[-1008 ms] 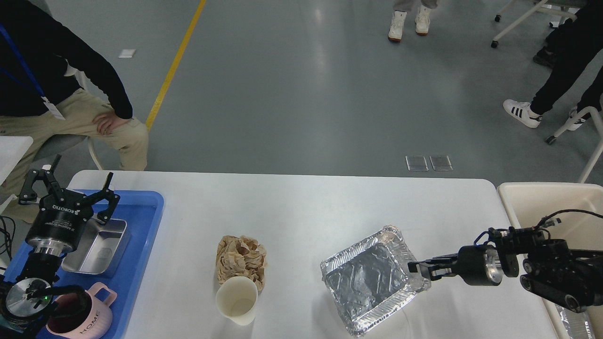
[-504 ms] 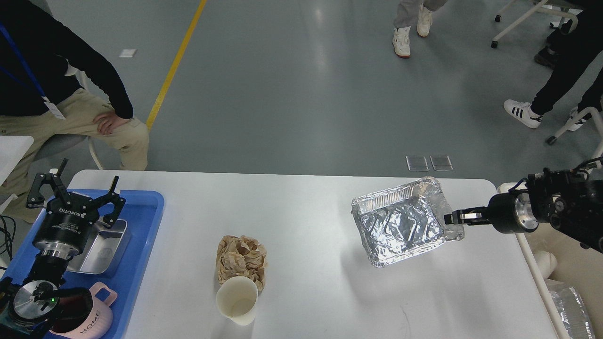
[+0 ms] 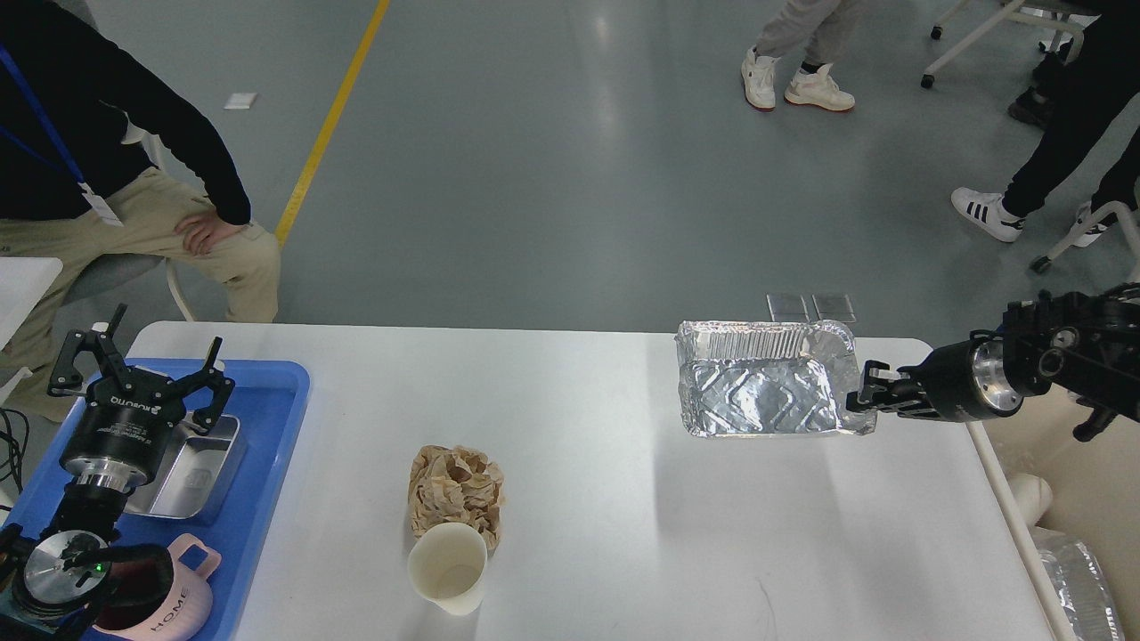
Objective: Tidy desktop
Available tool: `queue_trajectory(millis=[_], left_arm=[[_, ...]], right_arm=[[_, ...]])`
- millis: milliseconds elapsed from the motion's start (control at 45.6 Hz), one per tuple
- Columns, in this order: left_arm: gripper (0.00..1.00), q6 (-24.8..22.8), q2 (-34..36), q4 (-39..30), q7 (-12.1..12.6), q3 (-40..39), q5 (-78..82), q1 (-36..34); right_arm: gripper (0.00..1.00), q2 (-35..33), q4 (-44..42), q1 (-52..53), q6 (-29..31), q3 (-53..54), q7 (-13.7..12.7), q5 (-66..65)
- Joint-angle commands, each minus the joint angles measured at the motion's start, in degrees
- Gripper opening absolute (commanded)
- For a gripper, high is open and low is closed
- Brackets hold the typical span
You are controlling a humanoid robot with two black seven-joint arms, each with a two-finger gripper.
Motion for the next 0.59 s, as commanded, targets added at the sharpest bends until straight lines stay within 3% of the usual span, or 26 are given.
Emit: queue_trajectory(millis=[0,219,438,570], left_arm=[[0.97,2.6,0.5,0.0,-0.2,0.4,0.8,-0.1],[0.97,3.2,2.2,0.0,-0.8,0.4,1.1,-0.5],[0.97,4.7,2.6,-0.1,-0.8,0.3,1.1,-0.2],[0.97,5.1,4.1,0.0,-4.3,0.3,1.4,-0.1]], right_arm=[[0.0,-1.2,2.8,-0.2,-0.3,0.0,-1.3,1.3],[0.0,-5.0,8.9,-0.7,-0.4,2.8,-1.2,3.6],[0.0,-9.4,15.2,-2.3,-0.2,5.0,1.8,7.2],[0.0,-9.8,16.3,-3.7,-0.4,7.7,2.8,8.4]])
